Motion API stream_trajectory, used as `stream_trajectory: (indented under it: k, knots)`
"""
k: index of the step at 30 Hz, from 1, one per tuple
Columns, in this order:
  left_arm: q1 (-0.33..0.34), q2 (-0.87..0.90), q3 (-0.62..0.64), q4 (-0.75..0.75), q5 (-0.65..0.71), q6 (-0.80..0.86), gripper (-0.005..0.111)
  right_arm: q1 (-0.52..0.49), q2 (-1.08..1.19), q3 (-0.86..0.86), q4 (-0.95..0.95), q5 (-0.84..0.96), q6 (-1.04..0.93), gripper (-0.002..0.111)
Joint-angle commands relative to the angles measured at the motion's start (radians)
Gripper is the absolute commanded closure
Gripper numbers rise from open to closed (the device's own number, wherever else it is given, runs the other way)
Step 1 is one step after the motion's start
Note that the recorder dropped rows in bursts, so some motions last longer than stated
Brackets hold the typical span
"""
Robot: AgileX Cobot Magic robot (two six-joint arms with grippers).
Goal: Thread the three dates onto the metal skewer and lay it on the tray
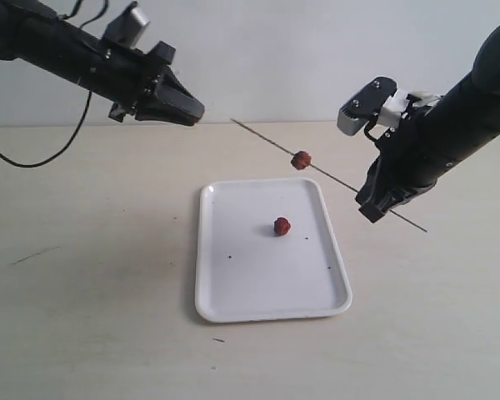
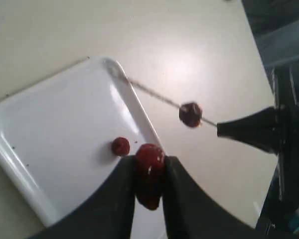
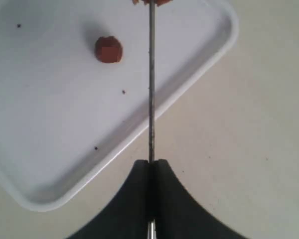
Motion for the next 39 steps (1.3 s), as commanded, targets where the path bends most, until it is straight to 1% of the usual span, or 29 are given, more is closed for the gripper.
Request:
stream_trajectory:
  k: [1, 4, 10, 13, 17, 21, 26, 39]
  knots:
    - [0.047, -0.01, -0.006, -0.048, 0.013, 0.007, 0.086, -0.004, -0.011, 0.021, 0.047, -0.025, -0.134, 0.108]
    - [0.052, -0.01, -0.006, -0.056, 0.013, 0.007, 0.086, -0.004, -0.011, 0.021, 0.081, -0.026, -0.186, 0.108]
    - [0.05, -0.01, -0.006, -0.082, 0.013, 0.007, 0.086, -0.004, -0.011, 0.021, 0.314, 0.034, -0.479, 0.108]
    - [0.05, -0.01, -0.006, -0.096, 0.013, 0.007, 0.086, -0.008, -0.011, 0.03, 0.309, 0.025, -0.492, 0.108]
    - [0.05, -0.01, -0.006, -0.098, 0.013, 0.007, 0.086, -0.04, -0.011, 0.051, 0.309, -0.005, -0.5, 0.108]
    - [0.05, -0.01, -0.006, -0.098, 0.013, 0.007, 0.086, -0.071, -0.011, 0.051, 0.362, 0.011, -0.538, 0.108]
    - [0.048, -0.01, -0.006, -0.087, 0.013, 0.007, 0.086, -0.071, -0.011, 0.051, 0.448, 0.061, -0.638, 0.108]
    - [0.048, -0.01, -0.006, -0.087, 0.013, -0.015, 0.086, -0.071, -0.011, 0.051, 0.45, 0.048, -0.632, 0.108]
